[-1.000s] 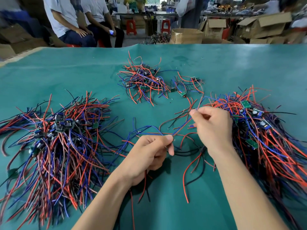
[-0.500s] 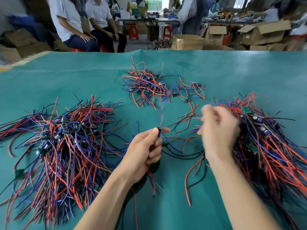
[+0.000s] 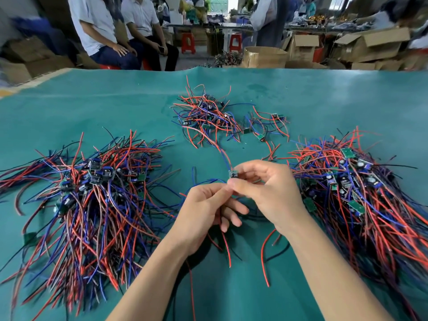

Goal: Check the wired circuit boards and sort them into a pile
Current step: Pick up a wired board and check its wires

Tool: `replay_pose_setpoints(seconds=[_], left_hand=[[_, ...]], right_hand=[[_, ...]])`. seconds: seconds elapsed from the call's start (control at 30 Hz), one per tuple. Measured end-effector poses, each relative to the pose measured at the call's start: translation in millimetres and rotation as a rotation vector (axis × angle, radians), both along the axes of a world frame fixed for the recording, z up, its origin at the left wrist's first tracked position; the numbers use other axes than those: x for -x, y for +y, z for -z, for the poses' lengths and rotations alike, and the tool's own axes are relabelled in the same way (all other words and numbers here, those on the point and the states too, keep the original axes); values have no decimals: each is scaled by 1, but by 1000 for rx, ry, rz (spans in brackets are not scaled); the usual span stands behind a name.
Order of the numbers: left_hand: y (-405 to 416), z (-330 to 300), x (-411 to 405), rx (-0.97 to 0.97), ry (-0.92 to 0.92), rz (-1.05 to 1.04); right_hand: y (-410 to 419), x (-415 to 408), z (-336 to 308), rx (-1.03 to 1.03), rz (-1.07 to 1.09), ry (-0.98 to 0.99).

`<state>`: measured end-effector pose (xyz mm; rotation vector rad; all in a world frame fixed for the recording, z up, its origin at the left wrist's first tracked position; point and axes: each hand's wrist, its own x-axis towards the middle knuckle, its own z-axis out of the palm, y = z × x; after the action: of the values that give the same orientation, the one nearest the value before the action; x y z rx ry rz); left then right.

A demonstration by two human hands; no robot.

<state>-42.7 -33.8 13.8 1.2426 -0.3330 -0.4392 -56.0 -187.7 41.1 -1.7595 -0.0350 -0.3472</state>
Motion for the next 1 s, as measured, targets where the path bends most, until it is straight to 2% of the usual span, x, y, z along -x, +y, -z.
replay_pose_setpoints(seconds=[0.2, 0.4, 0.47, 0.57, 0.67, 0.77, 0.83, 0.9, 1.0], left_hand=[[-1, -3, 4, 6, -22, 185], [-2, -6, 10, 17, 6, 328], [0, -5, 8, 15, 13, 308], [0, -2, 5, -18, 26, 260], [-1, -2, 5, -29, 16, 255], [0, -5, 9, -19, -19, 271], [1, -6, 11, -9, -24, 276], [1, -4, 8, -20, -10, 274], [-1, -1, 3, -63, 33, 248]], right_hand=[[-16, -5, -5, -302, 265, -82], [-35, 3, -42, -358, 469, -258], [-26, 8, -70, -308, 438, -354], [3, 10, -118, -292, 278, -463], [56, -9, -147, -229, 61, -405], [119, -43, -148, -100, -56, -279], [145, -66, -137, 70, -129, -152], [143, -95, -120, 356, -169, -29], [87, -138, -93, 791, 35, 77]])
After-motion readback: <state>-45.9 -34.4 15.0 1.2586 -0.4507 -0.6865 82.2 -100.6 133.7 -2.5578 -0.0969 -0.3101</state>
